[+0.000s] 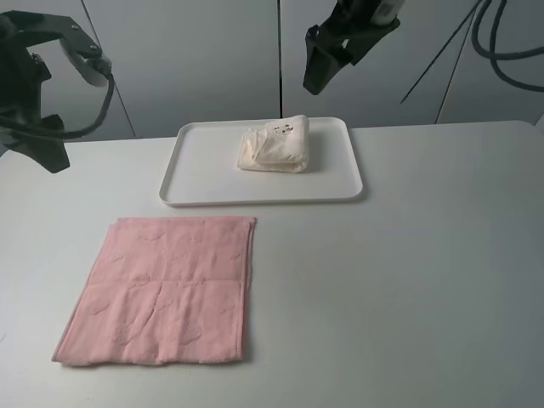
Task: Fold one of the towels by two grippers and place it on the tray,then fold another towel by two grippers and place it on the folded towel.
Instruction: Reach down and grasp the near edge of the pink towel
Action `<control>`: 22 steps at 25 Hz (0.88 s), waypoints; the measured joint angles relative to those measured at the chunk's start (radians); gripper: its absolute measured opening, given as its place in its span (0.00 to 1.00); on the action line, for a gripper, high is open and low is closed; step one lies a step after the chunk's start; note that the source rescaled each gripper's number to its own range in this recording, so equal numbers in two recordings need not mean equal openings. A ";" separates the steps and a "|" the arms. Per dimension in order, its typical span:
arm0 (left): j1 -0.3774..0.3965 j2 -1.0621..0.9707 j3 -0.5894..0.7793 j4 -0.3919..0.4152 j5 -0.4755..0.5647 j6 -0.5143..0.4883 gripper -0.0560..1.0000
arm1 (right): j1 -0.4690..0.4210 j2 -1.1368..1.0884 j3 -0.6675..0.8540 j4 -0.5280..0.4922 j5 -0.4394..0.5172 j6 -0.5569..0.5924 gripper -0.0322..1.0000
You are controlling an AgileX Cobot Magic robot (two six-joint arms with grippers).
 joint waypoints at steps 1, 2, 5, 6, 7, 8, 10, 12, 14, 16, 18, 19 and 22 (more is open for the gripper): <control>0.000 -0.002 0.009 0.000 0.000 0.026 1.00 | 0.038 -0.017 0.050 -0.030 0.002 -0.005 1.00; 0.000 -0.002 0.025 0.000 -0.003 0.060 1.00 | 0.080 -0.031 0.088 -0.065 0.002 -0.005 1.00; 0.000 -0.002 0.111 0.000 -0.003 0.170 1.00 | 0.191 -0.050 0.190 -0.151 -0.002 -0.001 1.00; 0.000 -0.002 0.146 -0.002 -0.003 0.217 1.00 | 0.220 -0.052 0.206 -0.164 -0.003 0.002 1.00; 0.000 -0.002 0.182 -0.004 -0.003 0.262 1.00 | 0.242 -0.052 0.223 -0.166 -0.004 0.002 1.00; 0.000 -0.003 0.211 -0.006 -0.003 0.299 0.99 | 0.255 -0.052 0.237 -0.162 -0.007 0.002 1.00; 0.000 -0.014 0.270 -0.012 -0.003 0.382 0.95 | 0.281 -0.052 0.254 -0.147 -0.007 -0.005 1.00; 0.000 -0.036 0.304 -0.017 -0.003 0.436 0.84 | 0.300 -0.052 0.265 -0.125 -0.007 -0.026 1.00; 0.000 -0.051 0.327 -0.020 -0.001 0.462 0.75 | 0.326 -0.054 0.276 -0.109 -0.010 -0.065 1.00; 0.000 -0.053 0.345 -0.022 -0.016 0.460 0.75 | 0.354 -0.057 0.290 -0.107 -0.012 -0.130 1.00; 0.000 -0.053 0.367 -0.022 -0.057 0.448 0.85 | 0.382 -0.057 0.315 -0.111 -0.027 -0.197 1.00; 0.000 -0.053 0.381 -0.022 -0.078 0.443 0.93 | 0.397 -0.057 0.331 -0.116 -0.043 -0.208 1.00; 0.000 -0.053 0.433 -0.022 -0.142 0.441 0.99 | 0.429 -0.057 0.381 -0.126 -0.103 -0.208 1.00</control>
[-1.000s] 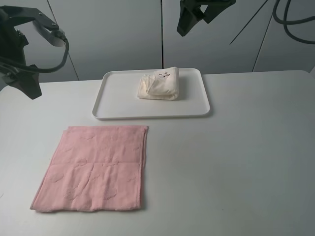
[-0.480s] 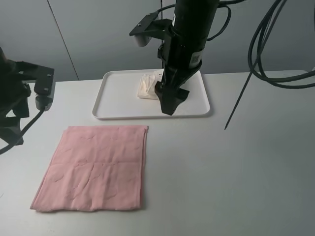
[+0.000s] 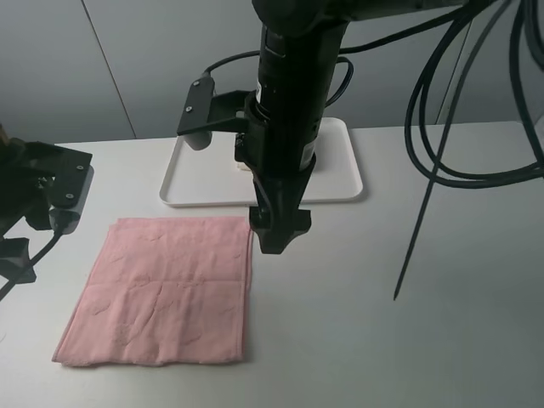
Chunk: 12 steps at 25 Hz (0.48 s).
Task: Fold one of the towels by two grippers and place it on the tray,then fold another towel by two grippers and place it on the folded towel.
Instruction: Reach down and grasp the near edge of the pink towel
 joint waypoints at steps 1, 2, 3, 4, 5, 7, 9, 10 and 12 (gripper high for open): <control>0.000 0.000 0.023 0.003 -0.020 0.000 0.99 | 0.010 0.000 0.017 0.000 -0.020 0.002 1.00; 0.000 0.000 0.048 0.008 -0.043 0.002 0.99 | 0.022 0.000 0.037 -0.003 -0.040 0.002 1.00; 0.000 0.000 0.073 0.013 -0.068 0.007 0.99 | 0.033 0.000 0.056 -0.003 -0.055 0.002 1.00; 0.000 0.000 0.094 0.017 -0.088 0.020 0.99 | 0.048 0.000 0.073 -0.003 -0.078 0.002 1.00; 0.000 0.000 0.116 0.019 -0.098 0.038 0.99 | 0.063 0.000 0.087 -0.003 -0.103 0.004 1.00; 0.000 0.000 0.148 0.021 -0.124 0.069 0.99 | 0.090 0.000 0.116 -0.003 -0.152 0.004 1.00; 0.000 0.000 0.178 0.023 -0.151 0.083 0.99 | 0.114 0.004 0.138 -0.003 -0.191 0.006 1.00; 0.000 -0.001 0.192 0.023 -0.167 0.092 0.99 | 0.123 0.015 0.140 -0.003 -0.202 0.012 1.00; -0.002 -0.001 0.222 0.025 -0.198 0.100 0.99 | 0.135 0.048 0.146 -0.005 -0.212 0.027 1.00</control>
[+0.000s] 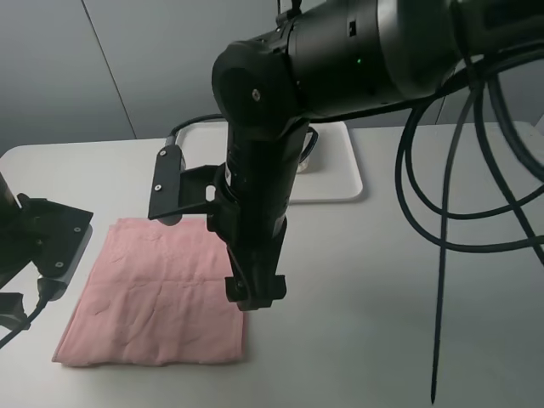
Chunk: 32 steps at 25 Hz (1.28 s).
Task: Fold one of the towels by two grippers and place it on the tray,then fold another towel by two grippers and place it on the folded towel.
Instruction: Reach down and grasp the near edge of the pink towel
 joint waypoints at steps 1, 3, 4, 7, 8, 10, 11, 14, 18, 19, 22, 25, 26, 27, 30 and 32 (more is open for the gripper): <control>-0.006 -0.002 0.018 0.008 -0.016 0.000 0.99 | 0.008 0.016 0.000 -0.002 -0.004 0.003 1.00; -0.031 -0.002 0.052 0.018 -0.051 0.002 0.99 | 0.020 0.054 0.001 -0.002 -0.006 0.009 1.00; -0.050 -0.002 0.071 0.025 -0.075 0.004 1.00 | 0.028 0.067 0.001 -0.002 -0.008 0.011 1.00; -0.106 -0.002 0.107 0.025 -0.142 0.004 1.00 | 0.046 0.097 0.002 0.005 -0.010 0.011 1.00; -0.121 -0.002 0.118 0.021 -0.160 0.004 1.00 | 0.050 0.101 0.002 0.009 -0.012 0.011 1.00; -0.138 -0.002 0.142 0.019 -0.191 0.004 1.00 | 0.052 0.109 0.002 0.020 -0.012 0.013 1.00; -0.142 -0.002 0.159 0.019 -0.201 0.004 1.00 | 0.054 0.112 0.002 0.022 -0.012 0.015 1.00; -0.146 -0.004 0.209 0.025 -0.257 0.004 1.00 | 0.054 0.117 0.002 0.024 -0.012 0.034 1.00; -0.146 -0.004 0.256 0.025 -0.327 0.004 1.00 | 0.055 0.120 0.002 0.024 -0.020 0.046 1.00; -0.146 -0.004 0.263 0.025 -0.337 0.004 1.00 | 0.056 0.120 0.002 0.024 -0.025 0.048 1.00; -0.146 -0.004 0.283 0.029 -0.377 0.004 1.00 | 0.076 0.120 0.002 0.024 -0.034 0.055 1.00; -0.146 -0.004 0.309 0.030 -0.425 0.004 1.00 | 0.106 0.120 0.002 0.020 -0.048 0.055 1.00; -0.146 -0.004 0.315 0.035 -0.435 0.004 1.00 | 0.111 0.120 0.002 0.020 -0.053 0.059 1.00; -0.146 -0.004 0.318 0.037 -0.437 0.004 1.00 | 0.113 0.120 0.002 0.020 -0.055 0.065 1.00; -0.146 -0.004 0.318 0.045 -0.455 0.004 1.00 | 0.113 0.120 0.002 0.008 -0.057 0.084 1.00; -0.146 -0.004 0.318 0.047 -0.463 0.004 1.00 | 0.113 0.120 0.004 0.000 -0.061 0.090 1.00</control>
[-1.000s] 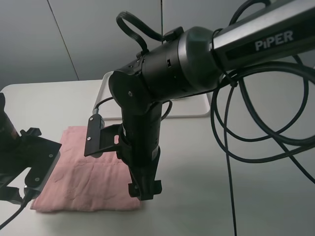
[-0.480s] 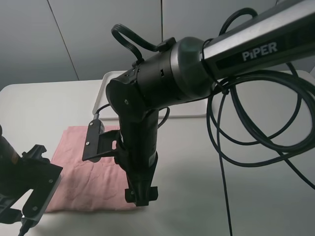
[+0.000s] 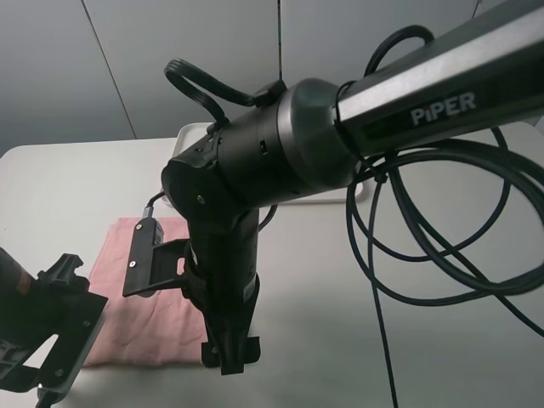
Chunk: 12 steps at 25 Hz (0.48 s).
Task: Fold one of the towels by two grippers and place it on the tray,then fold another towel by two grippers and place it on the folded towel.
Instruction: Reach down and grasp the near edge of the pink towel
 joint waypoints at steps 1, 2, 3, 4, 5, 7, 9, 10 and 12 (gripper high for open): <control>0.000 0.000 0.000 0.002 -0.003 0.000 1.00 | 0.000 0.002 0.003 0.000 0.000 0.002 1.00; 0.000 0.000 0.000 0.002 -0.007 0.000 1.00 | 0.000 0.002 0.005 0.002 -0.002 0.004 1.00; 0.000 0.000 0.000 0.002 -0.010 0.000 1.00 | 0.000 0.007 0.006 0.002 -0.002 0.006 1.00; 0.000 0.000 0.000 0.003 -0.013 0.000 1.00 | 0.000 0.011 0.006 0.002 -0.002 0.011 1.00; 0.000 0.002 0.000 0.003 -0.016 0.000 1.00 | 0.000 0.014 0.006 0.002 -0.002 0.016 1.00; 0.000 0.015 0.000 0.003 -0.020 0.000 1.00 | 0.000 0.019 0.006 0.002 -0.002 0.028 1.00; 0.000 0.028 0.000 0.003 -0.021 0.000 1.00 | 0.000 0.020 0.006 0.002 -0.002 0.036 1.00; 0.000 0.034 0.000 0.003 -0.023 0.000 1.00 | 0.000 0.020 0.006 0.002 -0.002 0.038 1.00; 0.000 0.040 0.009 0.006 -0.036 0.000 1.00 | 0.000 0.020 0.006 0.013 -0.002 0.045 1.00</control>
